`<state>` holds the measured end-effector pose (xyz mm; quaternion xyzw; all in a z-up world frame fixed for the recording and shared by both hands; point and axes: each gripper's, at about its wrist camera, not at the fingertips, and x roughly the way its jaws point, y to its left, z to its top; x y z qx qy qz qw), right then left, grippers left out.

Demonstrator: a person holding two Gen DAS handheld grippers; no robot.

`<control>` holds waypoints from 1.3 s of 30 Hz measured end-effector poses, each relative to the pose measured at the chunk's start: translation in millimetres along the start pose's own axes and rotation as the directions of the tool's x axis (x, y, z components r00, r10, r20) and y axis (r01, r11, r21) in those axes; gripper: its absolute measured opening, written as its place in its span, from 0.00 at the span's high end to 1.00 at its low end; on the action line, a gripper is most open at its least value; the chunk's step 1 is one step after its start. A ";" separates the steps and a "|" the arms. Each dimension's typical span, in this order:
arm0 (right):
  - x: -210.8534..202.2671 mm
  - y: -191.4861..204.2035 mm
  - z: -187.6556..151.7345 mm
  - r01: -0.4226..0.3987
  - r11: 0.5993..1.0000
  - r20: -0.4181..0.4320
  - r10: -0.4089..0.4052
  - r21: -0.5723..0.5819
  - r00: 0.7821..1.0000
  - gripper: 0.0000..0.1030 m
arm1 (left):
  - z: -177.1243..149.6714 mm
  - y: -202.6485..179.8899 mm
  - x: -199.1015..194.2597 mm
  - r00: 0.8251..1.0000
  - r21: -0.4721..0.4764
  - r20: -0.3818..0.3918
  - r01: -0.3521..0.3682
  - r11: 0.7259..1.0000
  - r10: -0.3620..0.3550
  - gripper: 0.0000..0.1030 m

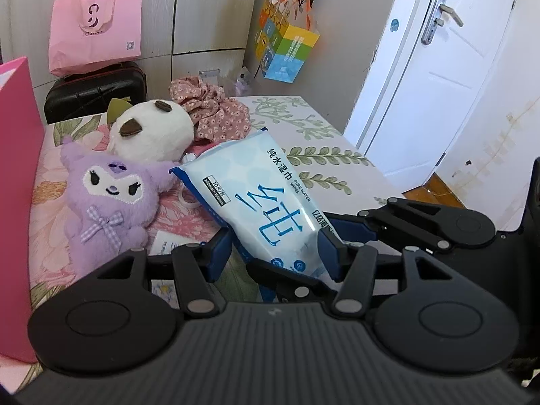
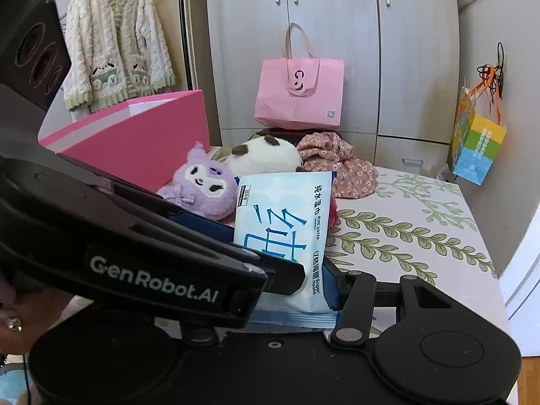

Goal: Organize soft objects
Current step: 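Lift and carry the wet-wipes pack with the left gripper over the box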

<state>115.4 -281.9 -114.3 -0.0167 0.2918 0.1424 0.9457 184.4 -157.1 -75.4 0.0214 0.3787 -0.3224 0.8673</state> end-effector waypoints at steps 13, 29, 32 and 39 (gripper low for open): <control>-40.6 32.6 -2.4 -0.024 0.999 0.002 0.024 -0.044 1.000 0.43 | -24.2 -9.4 -50.6 1.000 -0.028 0.002 -0.003 1.000 0.003 0.46; -75.7 90.2 6.1 -0.133 0.987 -0.150 0.118 -0.089 0.982 0.43 | -54.0 12.1 -115.1 0.994 -0.185 -0.103 0.022 0.982 -0.042 0.45; -80.3 107.3 8.7 -0.171 0.979 -0.179 0.149 -0.113 0.972 0.43 | -60.6 19.3 -131.0 0.991 -0.205 -0.132 0.005 0.979 -0.032 0.45; -89.6 149.6 23.2 -0.268 0.948 -0.219 0.229 -0.170 0.948 0.43 | -73.5 40.4 -174.8 0.991 -0.271 -0.135 -0.048 0.961 0.011 0.44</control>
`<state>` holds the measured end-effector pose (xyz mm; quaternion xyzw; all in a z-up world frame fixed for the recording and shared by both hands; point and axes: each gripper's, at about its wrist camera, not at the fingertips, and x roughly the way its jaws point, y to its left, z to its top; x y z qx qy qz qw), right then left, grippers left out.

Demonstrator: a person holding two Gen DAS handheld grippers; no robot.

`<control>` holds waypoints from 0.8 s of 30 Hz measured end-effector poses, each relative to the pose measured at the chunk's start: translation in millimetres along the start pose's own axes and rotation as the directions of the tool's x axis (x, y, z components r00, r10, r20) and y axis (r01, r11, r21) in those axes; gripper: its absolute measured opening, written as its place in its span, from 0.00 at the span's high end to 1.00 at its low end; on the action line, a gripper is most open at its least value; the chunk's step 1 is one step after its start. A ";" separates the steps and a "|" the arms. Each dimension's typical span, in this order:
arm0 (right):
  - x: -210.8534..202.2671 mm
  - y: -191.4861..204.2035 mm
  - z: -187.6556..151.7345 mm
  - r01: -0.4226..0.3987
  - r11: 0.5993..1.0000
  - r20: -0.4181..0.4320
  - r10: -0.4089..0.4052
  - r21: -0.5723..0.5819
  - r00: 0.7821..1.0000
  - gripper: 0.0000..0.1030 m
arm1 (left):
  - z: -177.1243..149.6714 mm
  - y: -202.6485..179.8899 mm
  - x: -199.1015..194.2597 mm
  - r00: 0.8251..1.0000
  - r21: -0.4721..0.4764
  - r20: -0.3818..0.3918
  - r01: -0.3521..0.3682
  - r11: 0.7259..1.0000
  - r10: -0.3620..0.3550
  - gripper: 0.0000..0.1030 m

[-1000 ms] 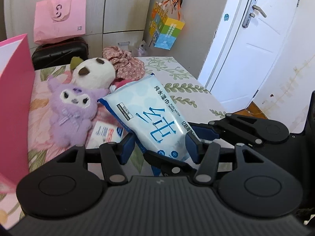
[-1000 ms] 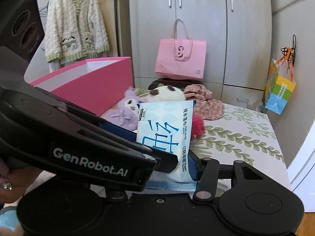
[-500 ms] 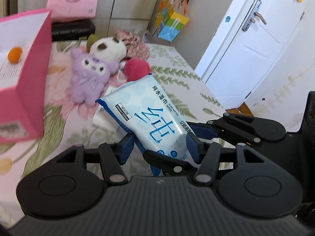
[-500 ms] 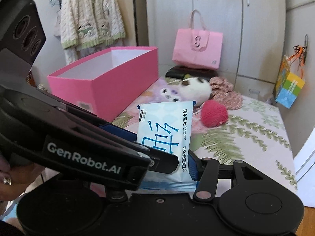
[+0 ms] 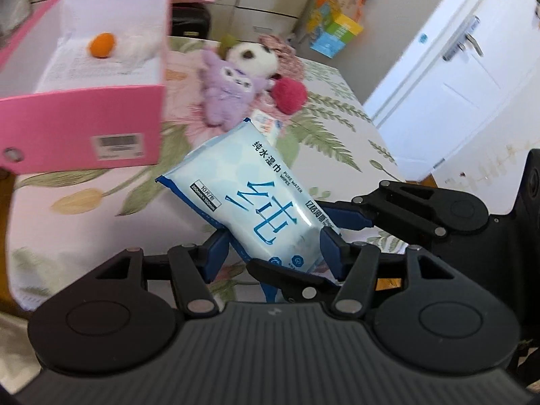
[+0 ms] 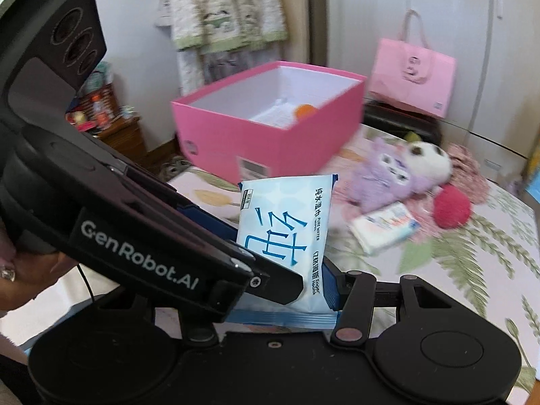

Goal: Organize soft objects
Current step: 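Lift and carry the wet-wipes pack with the left gripper over the box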

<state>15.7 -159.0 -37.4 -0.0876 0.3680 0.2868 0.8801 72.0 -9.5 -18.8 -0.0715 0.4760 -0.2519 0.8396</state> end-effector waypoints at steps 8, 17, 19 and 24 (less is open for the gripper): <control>4.2 35.1 31.8 -0.080 0.996 0.001 0.080 -0.047 0.997 0.43 | 9.5 27.8 -39.2 0.998 -0.050 0.004 -0.059 0.997 0.060 0.43; 22.9 31.5 92.4 -0.071 0.997 0.101 0.075 -0.035 0.992 0.42 | 59.5 56.9 -56.2 0.985 -0.047 0.154 -0.071 0.996 0.077 0.40; 32.0 24.3 105.4 -0.082 0.997 0.115 0.083 -0.011 0.990 0.42 | 74.2 67.6 -53.8 0.982 -0.062 0.176 -0.061 0.996 0.071 0.38; 56.8 3.8 135.7 -0.107 0.994 0.159 0.102 0.021 0.982 0.42 | 107.9 99.5 -43.1 0.975 -0.091 0.220 -0.012 0.996 0.032 0.37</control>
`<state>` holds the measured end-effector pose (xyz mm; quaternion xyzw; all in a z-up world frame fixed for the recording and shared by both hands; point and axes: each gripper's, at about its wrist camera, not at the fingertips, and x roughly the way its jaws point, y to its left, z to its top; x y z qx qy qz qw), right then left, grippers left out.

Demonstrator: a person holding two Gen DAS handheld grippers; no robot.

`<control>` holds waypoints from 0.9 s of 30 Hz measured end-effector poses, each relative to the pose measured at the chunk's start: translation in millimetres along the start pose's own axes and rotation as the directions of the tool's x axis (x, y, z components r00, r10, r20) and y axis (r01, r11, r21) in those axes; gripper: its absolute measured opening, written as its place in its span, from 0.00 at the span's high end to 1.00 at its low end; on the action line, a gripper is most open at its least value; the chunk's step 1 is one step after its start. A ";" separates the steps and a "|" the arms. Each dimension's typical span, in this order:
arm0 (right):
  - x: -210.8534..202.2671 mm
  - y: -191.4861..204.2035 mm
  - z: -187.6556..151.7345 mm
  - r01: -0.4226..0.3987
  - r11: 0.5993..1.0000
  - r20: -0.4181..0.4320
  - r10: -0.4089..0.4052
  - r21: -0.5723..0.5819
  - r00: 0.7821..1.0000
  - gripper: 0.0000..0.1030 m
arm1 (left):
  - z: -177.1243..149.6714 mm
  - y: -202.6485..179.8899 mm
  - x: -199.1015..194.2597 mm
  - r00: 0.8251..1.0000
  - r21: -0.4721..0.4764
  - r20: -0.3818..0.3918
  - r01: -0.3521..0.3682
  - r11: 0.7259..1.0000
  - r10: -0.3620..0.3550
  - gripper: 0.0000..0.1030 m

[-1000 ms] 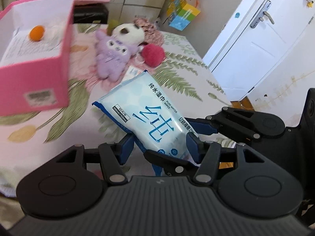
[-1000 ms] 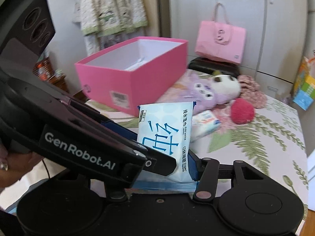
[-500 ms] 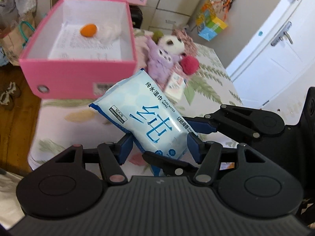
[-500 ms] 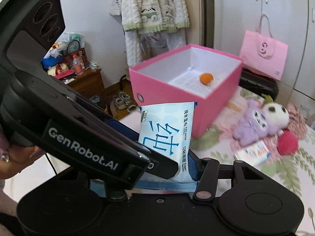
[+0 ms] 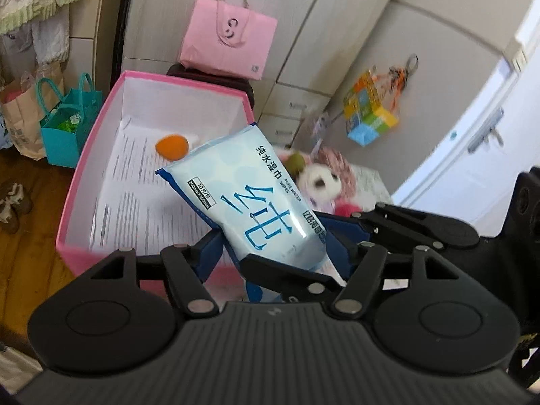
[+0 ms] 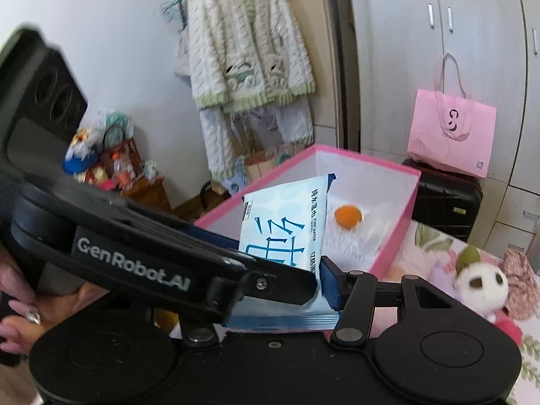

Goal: Organize soft objects
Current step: 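Lift and carry the wet-wipes pack with the left gripper over the box, then open the left gripper to drop the wet-wipes pack into the box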

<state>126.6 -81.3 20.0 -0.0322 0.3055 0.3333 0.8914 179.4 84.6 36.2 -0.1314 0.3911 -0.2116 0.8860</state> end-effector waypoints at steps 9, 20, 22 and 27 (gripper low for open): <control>69.3 -41.8 28.1 -0.074 0.997 -0.075 0.072 -0.023 0.995 0.42 | 35.5 42.4 56.8 0.998 -0.115 -0.050 -0.046 0.992 0.040 0.37; 130.8 -71.1 34.9 -0.130 0.980 -0.207 0.096 -0.154 0.974 0.42 | 50.5 77.9 129.1 0.969 -0.222 -0.246 -0.088 0.971 0.032 0.37; 136.2 -69.0 32.9 -0.133 0.969 -0.229 0.084 -0.207 0.970 0.43 | 49.9 82.4 137.1 0.965 -0.242 -0.261 -0.099 0.965 0.033 0.37; 145.8 -63.7 32.7 -0.099 0.942 -0.239 0.020 -0.321 0.971 0.43 | 49.3 91.0 143.2 0.964 -0.276 -0.262 -0.111 0.955 0.036 0.37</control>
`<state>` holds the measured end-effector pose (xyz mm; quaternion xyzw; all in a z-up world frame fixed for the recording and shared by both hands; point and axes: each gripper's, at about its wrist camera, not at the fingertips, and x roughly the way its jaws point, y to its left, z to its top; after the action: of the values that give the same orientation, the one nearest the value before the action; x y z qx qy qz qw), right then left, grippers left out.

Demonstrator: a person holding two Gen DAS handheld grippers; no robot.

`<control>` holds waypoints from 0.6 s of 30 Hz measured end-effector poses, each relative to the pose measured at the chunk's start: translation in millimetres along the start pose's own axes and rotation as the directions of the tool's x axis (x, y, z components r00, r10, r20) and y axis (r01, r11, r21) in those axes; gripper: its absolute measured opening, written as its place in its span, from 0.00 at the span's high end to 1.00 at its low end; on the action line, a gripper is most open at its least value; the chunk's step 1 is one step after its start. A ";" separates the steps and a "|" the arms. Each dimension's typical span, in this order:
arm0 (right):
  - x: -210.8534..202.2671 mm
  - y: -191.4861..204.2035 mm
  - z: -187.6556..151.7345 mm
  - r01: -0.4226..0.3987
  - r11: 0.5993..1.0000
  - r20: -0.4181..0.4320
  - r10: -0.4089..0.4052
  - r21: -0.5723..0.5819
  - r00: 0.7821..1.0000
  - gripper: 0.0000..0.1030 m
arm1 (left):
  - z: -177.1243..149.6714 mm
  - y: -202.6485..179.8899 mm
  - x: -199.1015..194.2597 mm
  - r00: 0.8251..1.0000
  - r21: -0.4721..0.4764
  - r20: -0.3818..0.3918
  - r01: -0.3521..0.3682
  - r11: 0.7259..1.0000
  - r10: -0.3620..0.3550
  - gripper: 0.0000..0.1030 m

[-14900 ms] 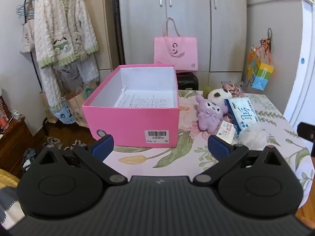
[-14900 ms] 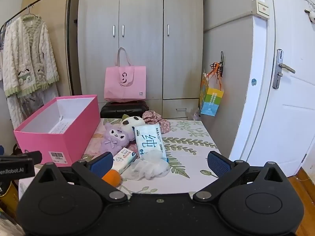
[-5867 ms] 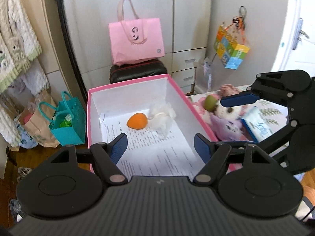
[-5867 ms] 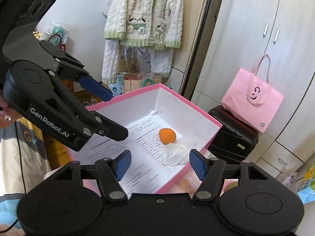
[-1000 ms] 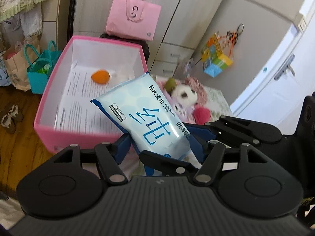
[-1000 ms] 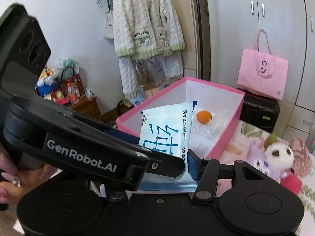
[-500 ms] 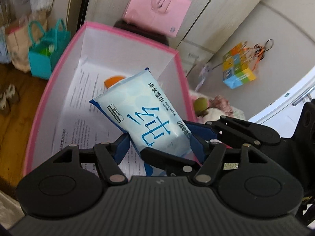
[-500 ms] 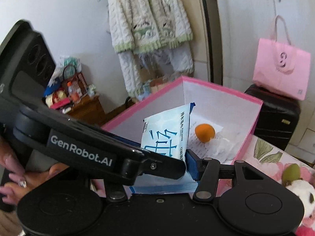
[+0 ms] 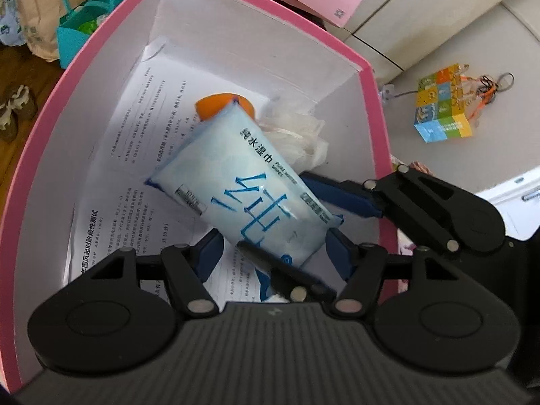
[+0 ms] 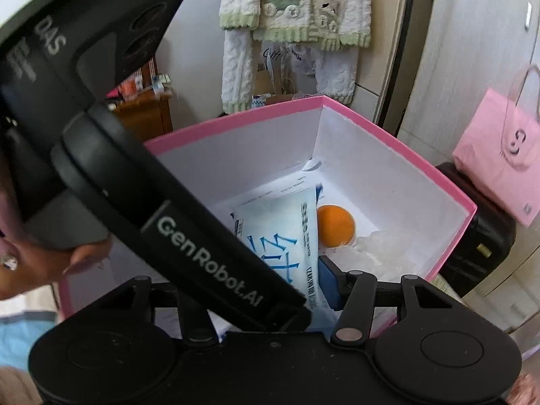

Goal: Organize soft objects
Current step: 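Open the left gripper to drop the wet-wipes pack into the box, then move both tools back toward the tissue pack and red pom-pom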

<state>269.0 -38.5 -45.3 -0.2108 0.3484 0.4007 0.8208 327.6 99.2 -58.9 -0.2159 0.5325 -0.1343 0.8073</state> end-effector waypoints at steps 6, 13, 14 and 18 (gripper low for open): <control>-11.5 -10.3 -1.9 0.000 0.999 0.029 -0.002 0.048 1.000 0.42 | -5.5 -1.4 -19.9 0.995 0.074 0.096 0.005 0.997 -0.012 0.37; -50.4 6.4 -7.9 0.012 0.996 0.080 -0.019 0.086 0.997 0.42 | -30.7 -23.5 -58.7 0.982 0.236 0.188 -0.040 0.971 -0.005 0.37; -55.5 9.4 -9.2 0.016 0.996 0.083 -0.023 0.086 0.996 0.41 | -34.0 -26.2 -63.9 0.980 0.249 0.197 -0.045 0.968 -0.005 0.37; -73.1 22.6 -13.0 0.047 0.995 0.089 -0.055 0.087 0.995 0.41 | -51.7 -37.4 -86.8 0.973 0.309 0.233 -0.067 0.949 -0.007 0.37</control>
<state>213.7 -70.6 -1.3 -0.1659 0.3217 0.3737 0.8540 246.2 94.8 11.5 -0.0905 0.4101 -0.1791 0.8897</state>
